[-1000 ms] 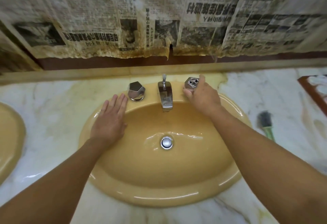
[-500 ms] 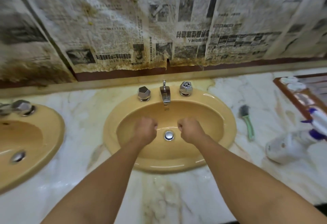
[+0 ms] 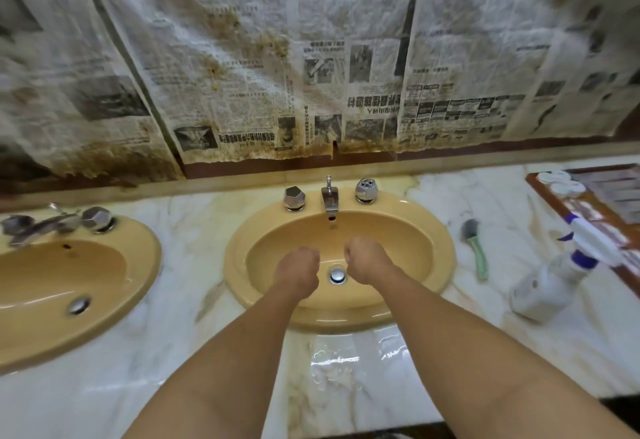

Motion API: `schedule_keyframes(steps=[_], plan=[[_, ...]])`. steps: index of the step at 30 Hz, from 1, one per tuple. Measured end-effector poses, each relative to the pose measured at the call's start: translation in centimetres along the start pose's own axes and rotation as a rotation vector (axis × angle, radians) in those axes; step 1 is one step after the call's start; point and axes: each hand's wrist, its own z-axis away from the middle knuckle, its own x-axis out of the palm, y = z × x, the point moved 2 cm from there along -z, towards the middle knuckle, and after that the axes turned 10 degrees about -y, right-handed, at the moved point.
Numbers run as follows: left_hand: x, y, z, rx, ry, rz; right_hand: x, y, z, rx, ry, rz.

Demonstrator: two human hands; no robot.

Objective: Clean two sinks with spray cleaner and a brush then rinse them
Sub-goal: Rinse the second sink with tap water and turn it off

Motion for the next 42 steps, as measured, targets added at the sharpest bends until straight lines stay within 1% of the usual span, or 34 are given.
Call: schedule_keyframes(steps=[2, 4, 5, 8, 9, 11, 14, 17, 20, 21, 23, 24, 25, 27, 30, 32, 36, 37, 38, 40, 41, 42], plan=[[-0.1, 0.0, 0.0, 0.015, 0.013, 0.021, -0.3, -0.1, 0.2, -0.014, 0.016, -0.002], [-0.2, 0.1, -0.2, 0.035, 0.036, 0.027, -0.3, -0.4, 0.4, -0.011, -0.007, 0.028], [-0.2, 0.2, -0.3, 0.038, 0.005, 0.017, -0.2, -0.5, 0.4, -0.025, -0.041, 0.032], [0.5, 0.2, -0.5, 0.058, -0.197, -0.080, 1.7, 0.0, 0.4, 0.013, -0.307, -0.018], [0.7, 0.2, -0.3, 0.052, -0.197, -0.090, 2.2, 0.2, 0.6, 0.024, -0.320, -0.061], [0.9, 0.3, 0.2, 0.028, -0.126, -0.102, 2.7, 0.8, 0.9, 0.017, -0.201, -0.101], [0.9, 0.2, 0.8, -0.007, -0.007, -0.051, 2.5, 1.3, 1.4, 0.020, -0.043, -0.085], [0.7, 0.1, 1.5, -0.018, 0.004, -0.017, 2.2, 1.3, 1.7, 0.024, 0.011, -0.078], [0.9, 0.0, 1.4, -0.003, 0.000, 0.000, 2.1, 1.3, 1.6, 0.002, 0.028, -0.110], [1.1, -0.1, 1.3, 0.003, -0.028, 0.001, 2.1, 1.2, 1.6, -0.001, -0.007, -0.094], [1.9, -0.4, 1.0, 0.030, -0.169, -0.079, 2.8, 1.1, 1.5, -0.007, -0.204, -0.058], [2.3, -0.5, 1.1, 0.030, -0.227, -0.107, 3.4, 1.1, 1.6, 0.022, -0.292, -0.059], [2.5, -0.6, 1.4, 0.019, -0.243, -0.108, 3.9, 1.2, 1.9, 0.054, -0.319, -0.076], [2.5, -0.7, 1.8, -0.005, -0.198, -0.086, 4.4, 1.8, 1.9, 0.052, -0.203, -0.112], [2.0, -1.1, 2.3, -0.017, -0.066, -0.030, 4.2, 2.2, 2.0, 0.025, -0.037, -0.118], [1.8, -1.4, 2.6, -0.018, -0.030, 0.020, 3.9, 2.2, 2.1, 0.024, 0.004, -0.100], [1.5, -1.6, 2.4, 0.013, -0.025, 0.018, 3.6, 1.9, 1.9, 0.010, 0.024, -0.117], [1.6, -1.6, 2.2, 0.029, -0.051, 0.015, 3.6, 1.7, 1.9, 0.005, -0.001, -0.114], [1.7, -1.6, 1.9, 0.043, -0.112, -0.017, 3.7, 1.6, 1.9, 0.001, -0.064, -0.106], [2.2, -1.6, 1.8, 0.055, -0.231, -0.085, 4.6, 1.5, 1.6, 0.034, -0.255, -0.111], [2.3, -1.5, 1.8, 0.058, -0.244, -0.084, 5.0, 1.5, 1.7, 0.054, -0.317, -0.121], [2.4, -1.5, 1.8, 0.057, -0.239, -0.073, 5.3, 1.5, 1.8, 0.055, -0.317, -0.124]])
